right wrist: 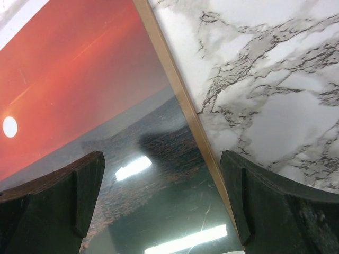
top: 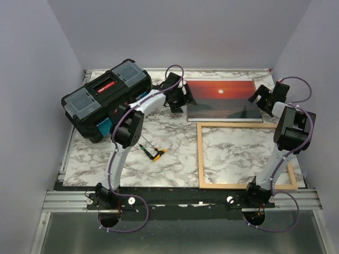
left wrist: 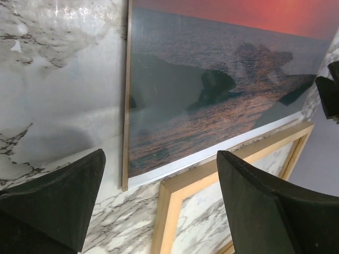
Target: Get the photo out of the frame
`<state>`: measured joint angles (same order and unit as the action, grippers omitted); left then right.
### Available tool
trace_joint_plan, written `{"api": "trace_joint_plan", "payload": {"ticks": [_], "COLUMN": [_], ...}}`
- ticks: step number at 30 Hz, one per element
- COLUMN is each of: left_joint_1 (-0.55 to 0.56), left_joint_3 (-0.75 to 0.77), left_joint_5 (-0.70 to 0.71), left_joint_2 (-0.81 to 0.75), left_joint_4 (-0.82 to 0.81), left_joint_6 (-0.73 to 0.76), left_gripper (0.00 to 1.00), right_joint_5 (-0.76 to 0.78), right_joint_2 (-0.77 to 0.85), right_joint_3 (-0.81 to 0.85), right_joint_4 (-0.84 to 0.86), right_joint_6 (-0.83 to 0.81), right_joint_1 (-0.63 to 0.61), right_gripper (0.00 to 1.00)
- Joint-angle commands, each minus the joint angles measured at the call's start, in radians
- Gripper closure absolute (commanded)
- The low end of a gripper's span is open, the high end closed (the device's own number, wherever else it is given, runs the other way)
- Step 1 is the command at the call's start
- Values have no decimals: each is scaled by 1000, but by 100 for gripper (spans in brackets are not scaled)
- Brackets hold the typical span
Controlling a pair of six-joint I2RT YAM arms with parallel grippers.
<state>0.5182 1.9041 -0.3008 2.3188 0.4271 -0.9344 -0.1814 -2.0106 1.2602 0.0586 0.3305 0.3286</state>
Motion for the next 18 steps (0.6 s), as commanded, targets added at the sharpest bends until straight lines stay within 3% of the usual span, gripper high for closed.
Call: {"api": "trace_joint_plan", "payload": {"ticks": [1, 9, 18], "left_joint_1": [2, 2, 3], "left_joint_3": [108, 48, -4], "left_joint_5": [30, -38, -10], "left_joint_2": [35, 32, 1], "left_joint_4": [98, -8, -50], "left_joint_6": [-99, -211, -167], "left_gripper": [11, 11, 9], "right_joint_5": [-62, -64, -136], "right_joint_2": [-26, -10, -5], "right_joint_3": [13, -12, -16], "right_joint_4": [6, 11, 14], "right_joint_6": [-3, 8, 34], "right_joint_1": [2, 1, 2], "right_gripper": [1, 1, 1]}}
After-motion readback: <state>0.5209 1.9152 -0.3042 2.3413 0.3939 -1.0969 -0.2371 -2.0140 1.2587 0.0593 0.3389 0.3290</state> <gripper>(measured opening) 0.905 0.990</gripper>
